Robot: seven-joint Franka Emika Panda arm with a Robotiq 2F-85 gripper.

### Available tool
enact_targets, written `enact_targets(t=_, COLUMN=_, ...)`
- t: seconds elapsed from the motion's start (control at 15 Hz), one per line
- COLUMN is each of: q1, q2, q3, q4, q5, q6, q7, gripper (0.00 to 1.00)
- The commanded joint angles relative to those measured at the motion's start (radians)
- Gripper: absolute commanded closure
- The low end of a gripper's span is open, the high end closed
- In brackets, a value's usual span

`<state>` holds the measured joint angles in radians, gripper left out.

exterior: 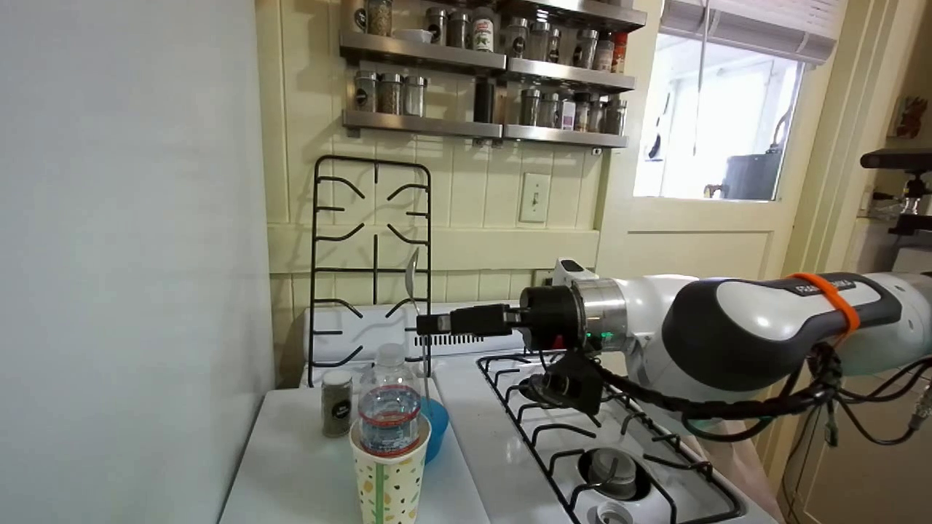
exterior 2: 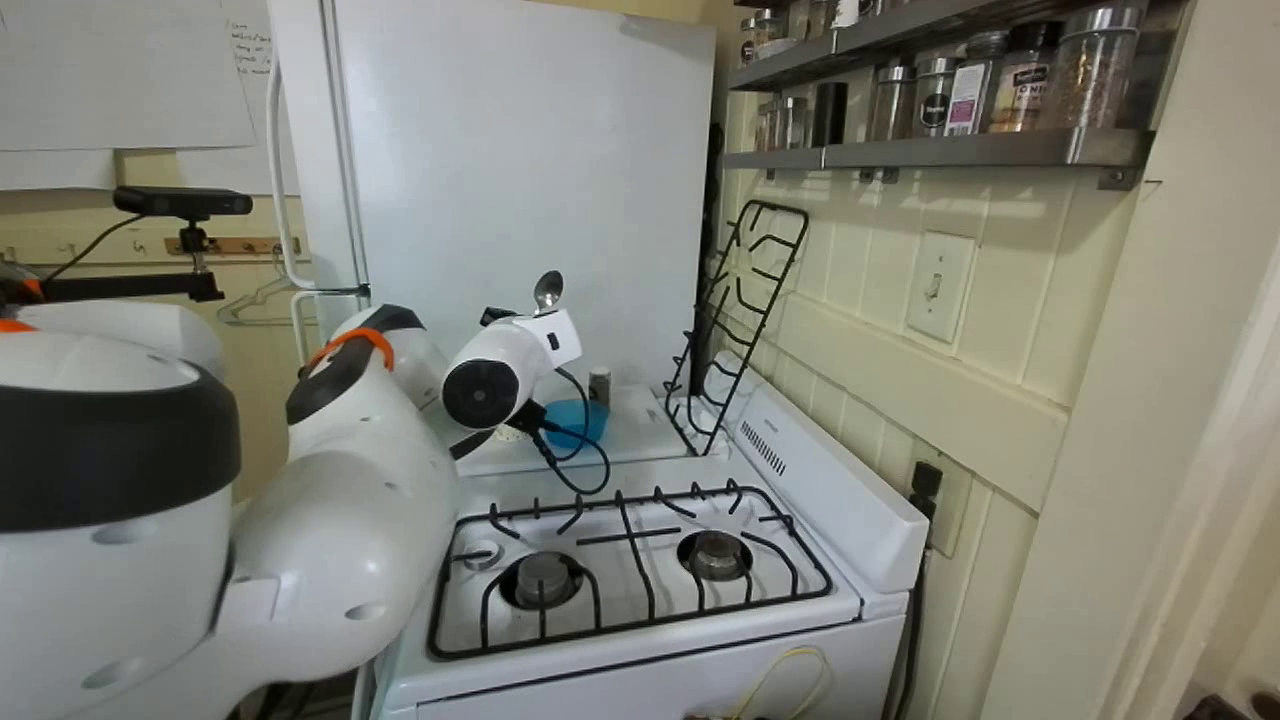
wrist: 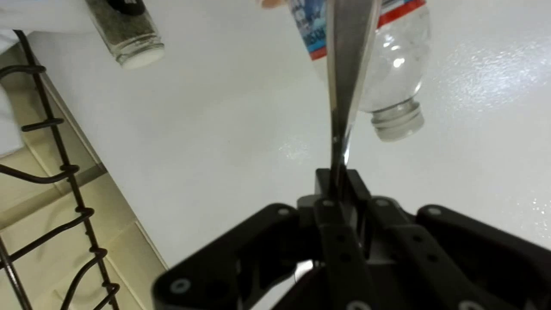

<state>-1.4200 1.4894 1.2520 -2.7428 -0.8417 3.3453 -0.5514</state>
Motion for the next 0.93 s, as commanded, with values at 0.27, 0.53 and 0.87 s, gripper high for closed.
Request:
enact_targets(t=0.27, q1=-0.019, q2=-0.006, q3=-0.037, q4=0.001, q5=-0.088, q6=0.031, q7=0.019, gripper=0.98)
enact_targets(t=0.53, q1=0.014, q2=-0.002, q3=-0.042, q4=-0.002, q5=-0.155, q6=0.059, q7=0.051, gripper=0.98)
enact_targets(t=0.87, q1=0.038, q2=-0.002, q3=-0.078, q4=-0.004, q5=-0.270, q6=0.110, q7=0.114, gripper=0.98)
